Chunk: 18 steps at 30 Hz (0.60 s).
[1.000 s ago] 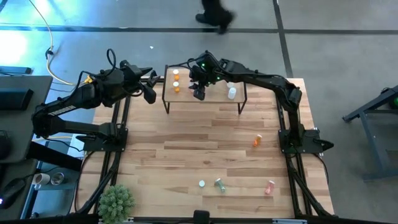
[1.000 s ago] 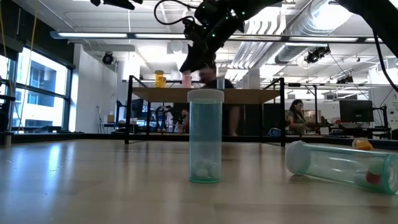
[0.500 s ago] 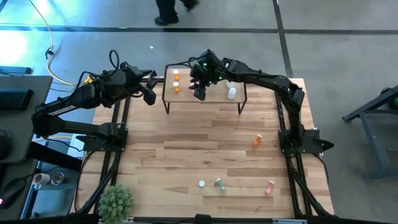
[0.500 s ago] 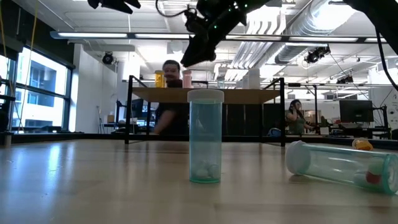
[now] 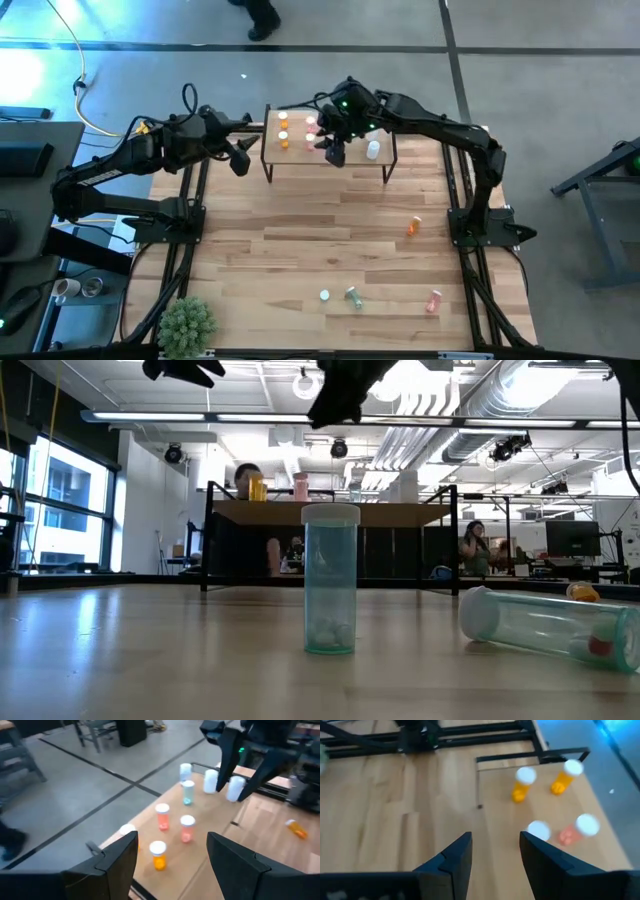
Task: Pick and place medicine bottles onto shelf by color
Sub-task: Put the left blue pill bottle on the shelf aligned with the blue pill bottle
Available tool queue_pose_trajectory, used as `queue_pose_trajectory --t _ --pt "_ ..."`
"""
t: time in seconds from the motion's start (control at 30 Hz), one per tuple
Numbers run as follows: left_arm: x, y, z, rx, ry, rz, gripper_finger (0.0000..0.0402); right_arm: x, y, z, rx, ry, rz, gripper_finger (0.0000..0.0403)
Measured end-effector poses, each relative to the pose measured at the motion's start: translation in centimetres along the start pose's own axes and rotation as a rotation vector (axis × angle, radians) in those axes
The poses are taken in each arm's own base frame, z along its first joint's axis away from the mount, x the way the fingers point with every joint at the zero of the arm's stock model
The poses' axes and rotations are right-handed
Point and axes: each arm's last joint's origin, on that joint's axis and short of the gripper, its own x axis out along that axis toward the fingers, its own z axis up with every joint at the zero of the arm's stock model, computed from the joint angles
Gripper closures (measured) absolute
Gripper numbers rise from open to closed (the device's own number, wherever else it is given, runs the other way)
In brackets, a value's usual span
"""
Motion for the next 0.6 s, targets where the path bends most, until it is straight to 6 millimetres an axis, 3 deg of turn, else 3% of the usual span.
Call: queue_pose_trajectory --t 0.13,0.3,0.6 --pt "0.0 -0.2 0.0 0.001 0.006 -0.058 0.0174 -1.6 1.6 0.0 0.02 0.026 0.036 0.0247" --pt "0.0 -0.3 -0.1 0.004 0.013 -0.092 0.0174 -1.8 3.4 -0.6 0.055 0.09 0.104 0.0247" --pt "-0.1 -0.2 -0.2 0.053 0.024 -0.094 0.0174 1.5 7.6 -3.4 0.29 0.237 0.138 0.0247"
